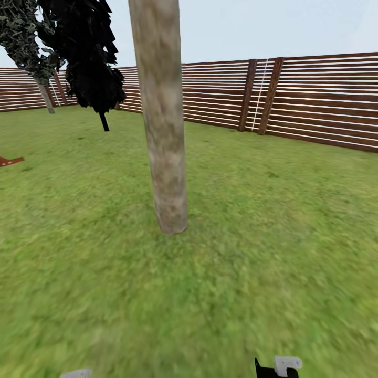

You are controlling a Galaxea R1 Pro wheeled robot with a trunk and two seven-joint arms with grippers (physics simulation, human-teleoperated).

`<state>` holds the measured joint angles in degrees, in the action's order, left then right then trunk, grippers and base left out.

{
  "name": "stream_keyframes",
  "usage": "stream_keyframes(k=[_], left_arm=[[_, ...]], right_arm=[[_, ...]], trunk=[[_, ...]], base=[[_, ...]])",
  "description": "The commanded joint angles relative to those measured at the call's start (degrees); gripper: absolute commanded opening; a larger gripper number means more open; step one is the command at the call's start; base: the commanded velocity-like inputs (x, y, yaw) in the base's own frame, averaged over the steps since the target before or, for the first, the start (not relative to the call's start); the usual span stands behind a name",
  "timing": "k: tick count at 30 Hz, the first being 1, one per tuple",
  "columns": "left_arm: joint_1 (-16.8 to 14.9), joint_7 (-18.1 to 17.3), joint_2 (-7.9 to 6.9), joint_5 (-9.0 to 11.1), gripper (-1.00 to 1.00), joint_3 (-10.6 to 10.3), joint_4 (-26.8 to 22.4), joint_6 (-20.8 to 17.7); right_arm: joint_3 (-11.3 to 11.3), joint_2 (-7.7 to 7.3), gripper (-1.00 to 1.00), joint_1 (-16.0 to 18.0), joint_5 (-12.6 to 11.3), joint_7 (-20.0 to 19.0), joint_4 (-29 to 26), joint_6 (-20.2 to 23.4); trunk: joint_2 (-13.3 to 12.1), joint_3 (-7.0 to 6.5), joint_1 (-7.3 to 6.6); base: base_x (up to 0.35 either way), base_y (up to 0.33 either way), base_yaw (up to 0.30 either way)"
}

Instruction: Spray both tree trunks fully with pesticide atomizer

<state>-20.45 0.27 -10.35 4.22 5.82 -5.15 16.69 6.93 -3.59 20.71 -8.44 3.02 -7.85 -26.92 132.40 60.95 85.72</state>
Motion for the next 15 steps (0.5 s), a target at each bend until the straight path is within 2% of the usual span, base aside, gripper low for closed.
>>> stream_keyframes(k=[1, 10, 15], left_arm=[[0.0, -0.1, -0.01, 0.4, -1.00, 0.1, 0.1, 0.2], [0.0, -0.1, -0.02, 0.4, -1.00, 0.1, 0.1, 0.2], [0.0, -0.3, 0.32, 0.4, -1.00, -0.1, -0.1, 0.3]], right_arm=[[0.5, -0.02, 1.00, 0.0, -0.5, 0.2, 0.0, -0.2], [0.5, -0.02, 1.00, 0.0, -0.4, 0.1, 0.0, -0.2], [0.5, 0.07, 1.00, 0.0, -0.5, 0.2, 0.0, -0.2]], trunk=[[0.0, 0.05, 0.03], [0.0, 0.05, 0.03], [0.0, 0.14, 0.03]], base=[[0.337, -0.098, 0.000], [0.294, -0.172, 0.001], [0.180, -0.121, 0.175]])
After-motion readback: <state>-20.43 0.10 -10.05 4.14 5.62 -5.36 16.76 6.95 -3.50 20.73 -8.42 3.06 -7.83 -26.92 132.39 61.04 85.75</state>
